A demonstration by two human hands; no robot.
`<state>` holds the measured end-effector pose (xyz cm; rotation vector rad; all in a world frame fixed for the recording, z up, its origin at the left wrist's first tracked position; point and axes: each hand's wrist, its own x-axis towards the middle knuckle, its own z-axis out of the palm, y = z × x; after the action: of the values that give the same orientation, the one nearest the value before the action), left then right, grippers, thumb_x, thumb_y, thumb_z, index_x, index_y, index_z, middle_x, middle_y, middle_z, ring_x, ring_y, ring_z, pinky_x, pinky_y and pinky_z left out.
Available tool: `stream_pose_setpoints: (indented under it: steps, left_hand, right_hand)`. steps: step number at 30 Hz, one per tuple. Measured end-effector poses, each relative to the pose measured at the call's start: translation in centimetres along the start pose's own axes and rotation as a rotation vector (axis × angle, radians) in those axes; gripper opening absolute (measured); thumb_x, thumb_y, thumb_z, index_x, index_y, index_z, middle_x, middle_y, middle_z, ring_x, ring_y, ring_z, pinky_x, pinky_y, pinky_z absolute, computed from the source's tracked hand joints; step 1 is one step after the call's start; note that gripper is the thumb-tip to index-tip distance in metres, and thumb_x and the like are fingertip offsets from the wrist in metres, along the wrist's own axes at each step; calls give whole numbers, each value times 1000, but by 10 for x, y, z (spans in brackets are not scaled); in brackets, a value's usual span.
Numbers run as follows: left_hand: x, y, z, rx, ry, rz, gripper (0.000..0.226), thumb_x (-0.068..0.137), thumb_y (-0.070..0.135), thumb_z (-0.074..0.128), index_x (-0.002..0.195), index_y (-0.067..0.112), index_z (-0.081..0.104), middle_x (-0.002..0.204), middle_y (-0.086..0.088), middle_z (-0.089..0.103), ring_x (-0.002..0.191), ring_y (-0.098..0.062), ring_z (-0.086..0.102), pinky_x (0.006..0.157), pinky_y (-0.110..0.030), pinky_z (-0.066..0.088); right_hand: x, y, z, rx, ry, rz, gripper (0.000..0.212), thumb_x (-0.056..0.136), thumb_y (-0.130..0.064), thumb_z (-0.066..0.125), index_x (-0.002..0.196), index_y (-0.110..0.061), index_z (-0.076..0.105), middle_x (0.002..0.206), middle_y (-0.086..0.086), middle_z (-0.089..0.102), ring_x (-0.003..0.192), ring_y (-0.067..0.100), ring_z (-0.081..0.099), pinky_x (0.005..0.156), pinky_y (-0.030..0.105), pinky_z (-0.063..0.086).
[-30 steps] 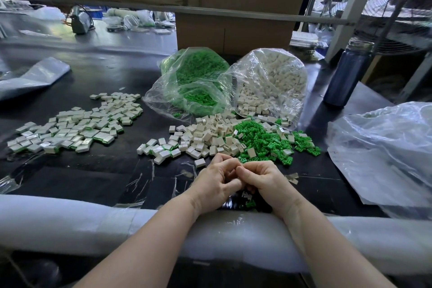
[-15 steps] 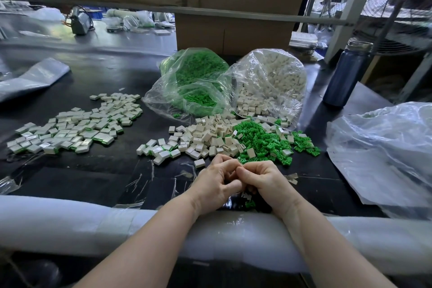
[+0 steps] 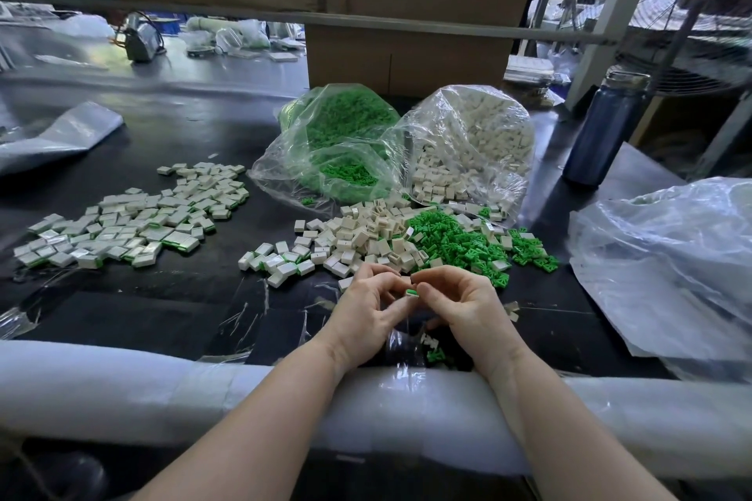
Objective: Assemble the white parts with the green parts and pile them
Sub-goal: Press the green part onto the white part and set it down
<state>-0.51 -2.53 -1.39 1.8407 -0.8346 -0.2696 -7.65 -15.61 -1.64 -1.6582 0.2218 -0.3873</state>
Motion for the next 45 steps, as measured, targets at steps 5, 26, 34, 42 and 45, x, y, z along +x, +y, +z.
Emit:
stream_pose_setpoints:
  steps: [5, 26, 34, 42, 45]
  left_hand:
    - [-1, 1, -2, -110, 40, -41, 9, 84, 8, 65, 91, 14, 67, 84, 0, 62, 76, -10, 59, 74, -15, 49]
    - [-4, 5, -2, -203, 128, -31, 20, 72, 3, 75, 81, 18, 66, 75, 1, 66, 69, -2, 62, 72, -16, 52]
    - [-5, 7, -2, -183, 102, -42, 19, 72, 2, 75, 79, 12, 62, 76, -1, 63, 70, -10, 58, 73, -23, 53]
    - [-4, 7, -2, -164, 58, -39, 15, 75, 2, 73, 82, 9, 62, 74, -2, 61, 66, -10, 53, 68, -20, 49]
    - [-3, 5, -1, -146, 54, -46, 19, 75, 5, 74, 77, 18, 60, 72, 3, 60, 64, -8, 52, 66, -19, 48]
  right_hand:
    - [0, -2, -1, -22, 11, -2, 15, 82, 4, 65, 81, -11, 67, 72, 4, 68, 62, 10, 65, 49, 19, 50]
    - [-1, -4, 0, -57, -20, 59, 19, 88, 4, 58, 77, -10, 64, 60, -1, 62, 50, 2, 56, 48, 17, 47]
    - [-1, -5, 1, -75, -39, 66, 21, 89, 5, 55, 78, -11, 63, 63, 3, 58, 49, 2, 51, 48, 17, 46]
    - [-1, -3, 1, -101, -50, 64, 19, 89, 5, 54, 79, -8, 64, 64, 6, 56, 51, 4, 49, 50, 18, 45]
    - [-1, -3, 1, -103, -45, 63, 19, 89, 5, 55, 79, -8, 64, 63, 6, 56, 51, 5, 49, 50, 19, 45]
